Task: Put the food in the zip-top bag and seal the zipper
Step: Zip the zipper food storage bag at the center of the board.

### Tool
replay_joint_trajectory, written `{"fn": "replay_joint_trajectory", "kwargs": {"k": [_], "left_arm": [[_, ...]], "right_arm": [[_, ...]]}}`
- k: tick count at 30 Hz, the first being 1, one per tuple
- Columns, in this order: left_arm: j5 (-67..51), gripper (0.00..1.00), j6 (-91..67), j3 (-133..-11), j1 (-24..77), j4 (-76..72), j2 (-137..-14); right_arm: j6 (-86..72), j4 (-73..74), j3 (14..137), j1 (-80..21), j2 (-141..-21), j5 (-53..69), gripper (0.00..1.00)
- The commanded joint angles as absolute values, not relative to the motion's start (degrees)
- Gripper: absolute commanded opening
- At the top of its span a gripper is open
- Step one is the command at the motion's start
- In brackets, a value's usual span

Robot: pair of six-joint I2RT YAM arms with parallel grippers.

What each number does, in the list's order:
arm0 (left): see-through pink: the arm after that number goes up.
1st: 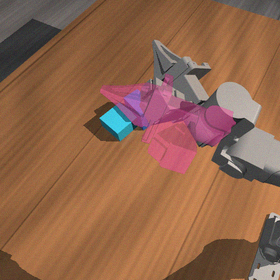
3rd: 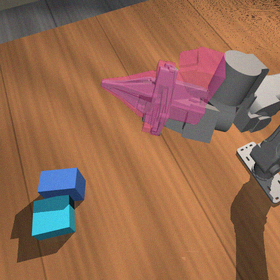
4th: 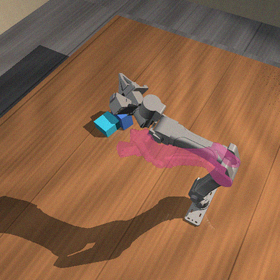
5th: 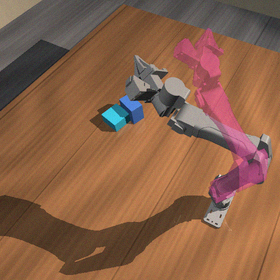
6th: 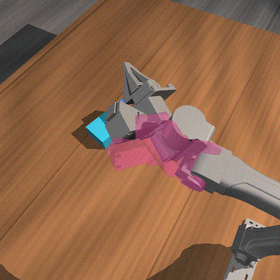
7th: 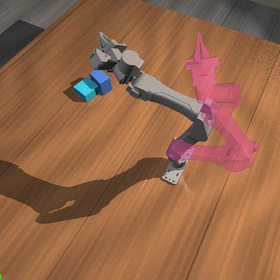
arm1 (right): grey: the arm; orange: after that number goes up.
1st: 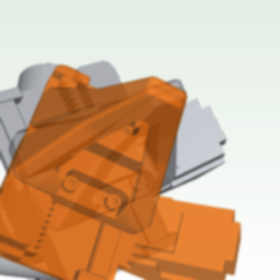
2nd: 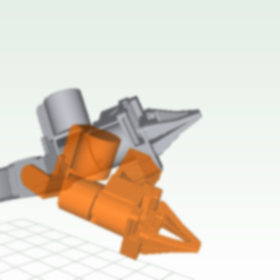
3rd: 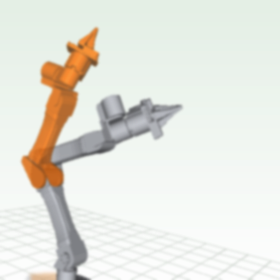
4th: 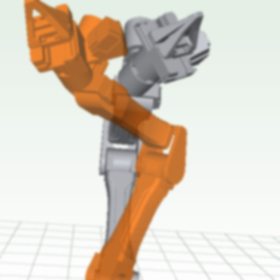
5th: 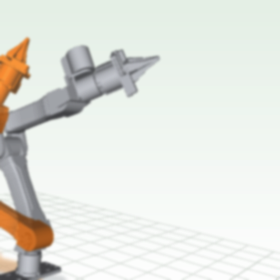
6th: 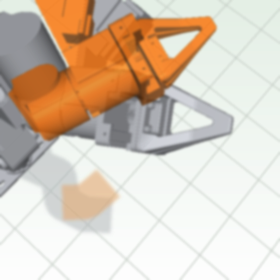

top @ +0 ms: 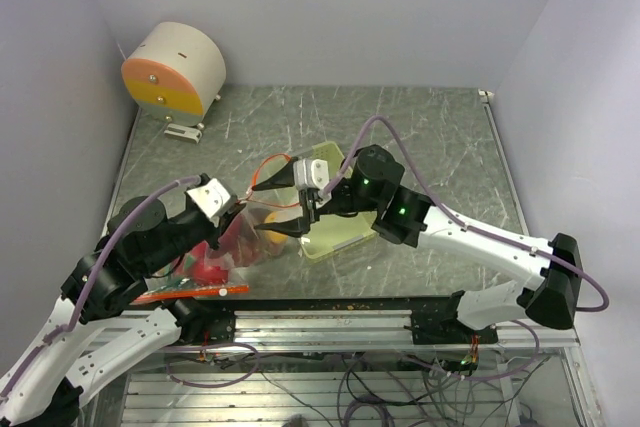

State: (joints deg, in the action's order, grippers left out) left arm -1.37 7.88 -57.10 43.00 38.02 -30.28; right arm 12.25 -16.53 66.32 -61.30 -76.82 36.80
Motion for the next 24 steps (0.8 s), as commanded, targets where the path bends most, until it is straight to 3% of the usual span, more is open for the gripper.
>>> {"fn": "replay_joint_trajectory", "kwargs": {"k": [1,12,17,24], "left_arm": [[-4.69,0.07,7.72,-59.18,43.07,37.77,-30.42],[-6.94,0.07,8.56,-60.18,43.07,40.77,-30.27],[-5.82,0.07,8.96,-60.47,43.06,41.78,-29.32],[-5.22,0.07,9.25,-60.61,43.06,41.89,-28.99]], "right_arm": [[17.7,-12.22,70.78,-61.26,-78.75,32.83,0.64],[30.34,9.51,83.17,-59.83,-87.24,44.32,0.63],[29.09,8.34,79.0,-56.08,-84.82,47.81,0.56],[27.28,7.27,76.83,-54.22,-84.8,49.58,0.57]]}}
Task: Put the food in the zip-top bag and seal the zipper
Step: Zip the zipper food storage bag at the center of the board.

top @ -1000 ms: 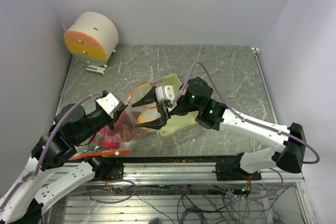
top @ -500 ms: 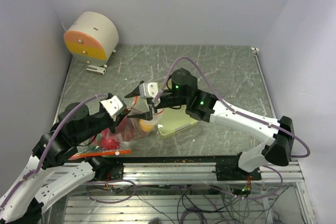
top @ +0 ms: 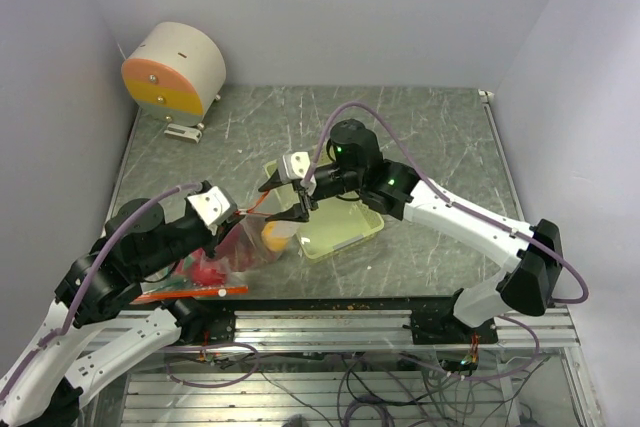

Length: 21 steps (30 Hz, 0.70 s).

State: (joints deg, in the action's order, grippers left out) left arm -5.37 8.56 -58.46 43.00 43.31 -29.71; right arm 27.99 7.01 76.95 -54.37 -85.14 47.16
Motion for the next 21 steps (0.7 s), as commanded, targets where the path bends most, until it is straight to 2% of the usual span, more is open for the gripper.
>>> {"fn": "replay_joint_trajectory", "kwargs": {"k": [1,6,10,12,13,16,21], "left_arm": [[-5.19,0.07,9.31,-60.56,43.01,41.86,-29.0],[-4.78,0.07,9.49,-60.34,43.06,41.69,-28.83],[-4.4,0.07,9.43,-60.25,43.06,40.85,-28.66],[-4.5,0.07,9.25,-60.42,43.06,40.49,-28.89],[-4.56,0.07,9.23,-60.46,43.04,40.32,-28.98],[-5.28,0.07,9.35,-60.38,43.06,39.84,-29.12],[-5.35,0.09,10.1,-58.82,43.02,39.2,-28.3]], "right_arm": [[27.27,7.75,77.44,-54.23,-85.64,49.99,0.57],[25.12,6.76,78.49,-54.23,-87.12,50.34,0.52],[22.29,4.97,78.13,-54.28,-87.49,49.66,0.41],[19.58,2.08,76.73,-54.23,-86.93,47.25,0.31],[17.53,0.5,76.12,-54.25,-86.66,45.43,0.18],[14.41,-1.68,75.25,-54.24,-85.83,41.45,0.0],[10.93,-1.1,76.93,-52.66,-84.33,39.27,0.0]]}}
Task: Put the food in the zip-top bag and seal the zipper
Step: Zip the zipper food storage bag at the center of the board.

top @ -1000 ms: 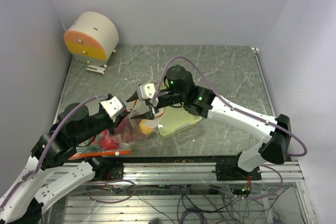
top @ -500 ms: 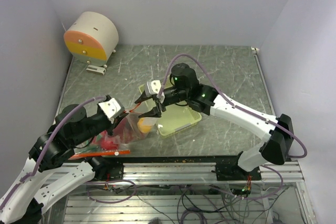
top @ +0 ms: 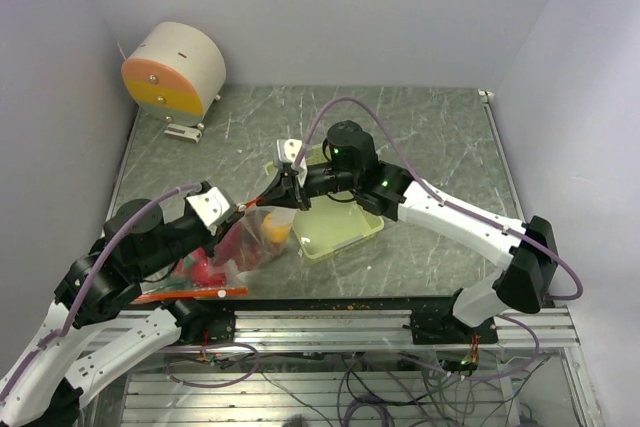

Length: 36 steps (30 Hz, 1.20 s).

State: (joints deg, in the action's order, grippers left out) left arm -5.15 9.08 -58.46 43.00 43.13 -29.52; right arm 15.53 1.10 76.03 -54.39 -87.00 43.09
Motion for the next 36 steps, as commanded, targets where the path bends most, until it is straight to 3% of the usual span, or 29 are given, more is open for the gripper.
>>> {"fn": "replay_joint_trajectory", "kwargs": {"k": [1,6,8,9,21,24,27,36], "left_arm": [[-5.15,0.17,10.23,-58.34,43.05,38.99,-27.77],[-4.94,0.64,11.58,-56.11,43.06,37.77,-24.08],[-4.39,0.95,11.43,-55.01,43.04,36.6,-22.32],[-4.06,0.99,11.35,-54.51,43.04,35.92,-21.6],[-4.68,0.98,14.76,-52.67,43.05,26.17,-23.47],[-6.9,0.9,14.82,-51.29,43.02,22.59,-24.72],[-8.99,0.73,13.65,-51.01,43.07,20.55,-27.04],[-10.47,0.67,10.21,-47.37,43.07,14.29,-27.25]], "right_arm": [[10.07,-1.55,76.95,-52.15,-83.77,39.9,0.0],[6.84,-3.78,75.6,-50.91,-80.9,41.31,0.0],[6.01,-4.22,75.03,-50.93,-80.18,41.35,0.0],[5.74,-4.49,74.67,-50.89,-79.9,41.71,0.0],[5.96,-5.88,71.87,-50.94,-77.7,46.81,0.0],[6.41,-5.8,71.39,-50.89,-76.87,47.84,0.0],[6.69,-5.33,71.43,-50.89,-76.44,47.73,0.0],[6.42,-5.43,71.17,-50.89,-76.16,47.96,0.0]]}}
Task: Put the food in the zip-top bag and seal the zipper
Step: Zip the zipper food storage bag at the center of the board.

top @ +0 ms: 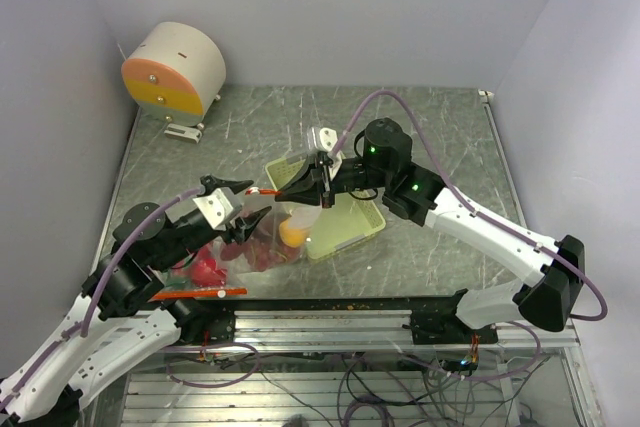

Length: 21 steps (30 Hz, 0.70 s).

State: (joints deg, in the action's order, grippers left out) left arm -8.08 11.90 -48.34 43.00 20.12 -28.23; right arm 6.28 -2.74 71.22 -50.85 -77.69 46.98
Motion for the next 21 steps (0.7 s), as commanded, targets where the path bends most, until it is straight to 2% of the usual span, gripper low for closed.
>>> {"fn": "replay_joint_trajectory", "kwargs": {"k": [1,5,7,8,9,10,11,17,18,21], "left_arm": [[-10.56,0.63,10.13,-47.35,43.06,14.17,-27.22],[-10.77,0.55,10.06,-47.83,43.04,14.59,-27.89],[-10.82,0.43,10.06,-47.95,43.03,14.53,-28.26],[-10.81,0.32,10.09,-47.98,43.05,14.42,-28.35],[-10.73,0.26,10.11,-47.98,43.06,14.24,-28.43],[-10.78,0.14,10.11,-47.87,43.07,14.16,-28.49],[-10.69,0.08,10.11,-47.85,43.02,14.24,-28.65],[-9.4,0.07,10.1,-49.84,43.07,17.6,-30.35],[-8.85,0.07,9.96,-50.26,43.02,18.24,-30.4],[-8.27,0.07,10.01,-51.73,43.05,19.98,-30.04]], "right_arm": [[6.42,-5.57,71.04,-50.95,-76.2,48.06,0.0],[6.4,-5.48,71.14,-50.9,-76.62,48.08,0.0],[6.37,-5.36,71.26,-50.94,-76.91,48.02,0.0],[6.33,-5.36,71.28,-50.94,-77.09,47.99,0.0],[6.26,-5.28,71.28,-50.98,-77.2,47.94,0.0],[6.2,-5.34,71.3,-50.92,-77.25,47.98,0.0],[6.09,-5.48,71.22,-50.95,-77.26,47.91,0.0],[6.15,-5.28,71.09,-50.91,-77.12,46.55,0.0],[6.27,-5.61,70.79,-50.96,-77.02,46.11,0.05],[7.7,-6.66,69.8,-50.88,-75.97,45.05,0.31]]}}
